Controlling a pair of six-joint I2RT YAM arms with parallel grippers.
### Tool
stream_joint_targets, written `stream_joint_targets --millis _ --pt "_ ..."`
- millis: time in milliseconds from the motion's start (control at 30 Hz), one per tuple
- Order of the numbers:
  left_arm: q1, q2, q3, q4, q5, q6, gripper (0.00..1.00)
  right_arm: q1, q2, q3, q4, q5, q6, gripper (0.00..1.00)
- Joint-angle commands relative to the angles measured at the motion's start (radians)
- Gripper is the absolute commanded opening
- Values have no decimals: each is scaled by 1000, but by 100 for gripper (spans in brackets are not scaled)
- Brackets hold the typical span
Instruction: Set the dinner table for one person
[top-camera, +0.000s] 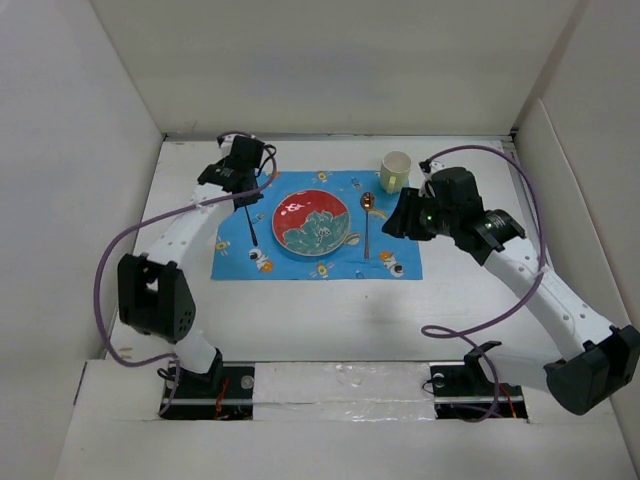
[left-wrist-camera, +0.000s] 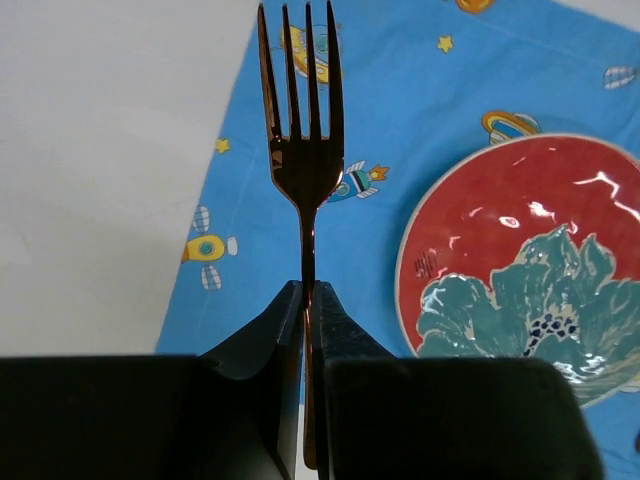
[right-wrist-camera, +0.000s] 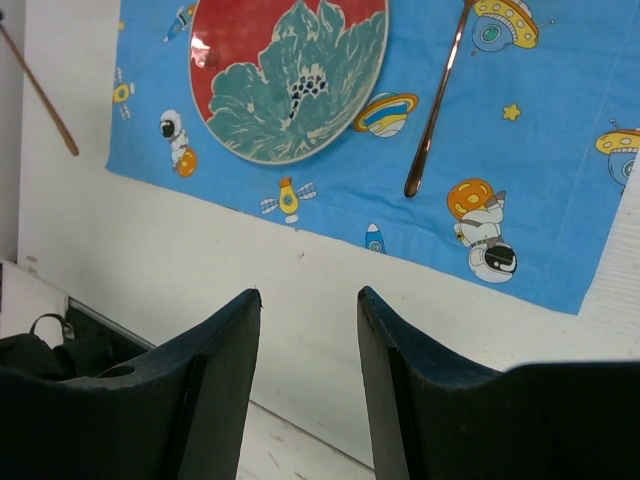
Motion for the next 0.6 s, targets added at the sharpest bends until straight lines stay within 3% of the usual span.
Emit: stream_joint_targets --millis 0,233,400,567 --pt "-10 110 73 -29 -37 125 0 -5 -43 1 -15 18 -9 49" --pt "-10 236 136 5 -54 218 0 -26 -127 -58 -41 51 -21 40" --pt "-29 299 167 22 -63 249 0 -55 -150 -84 -52 59 -21 50" --pt "-48 333 153 64 -71 270 0 -55 -161 -105 -60 65 -17 50"
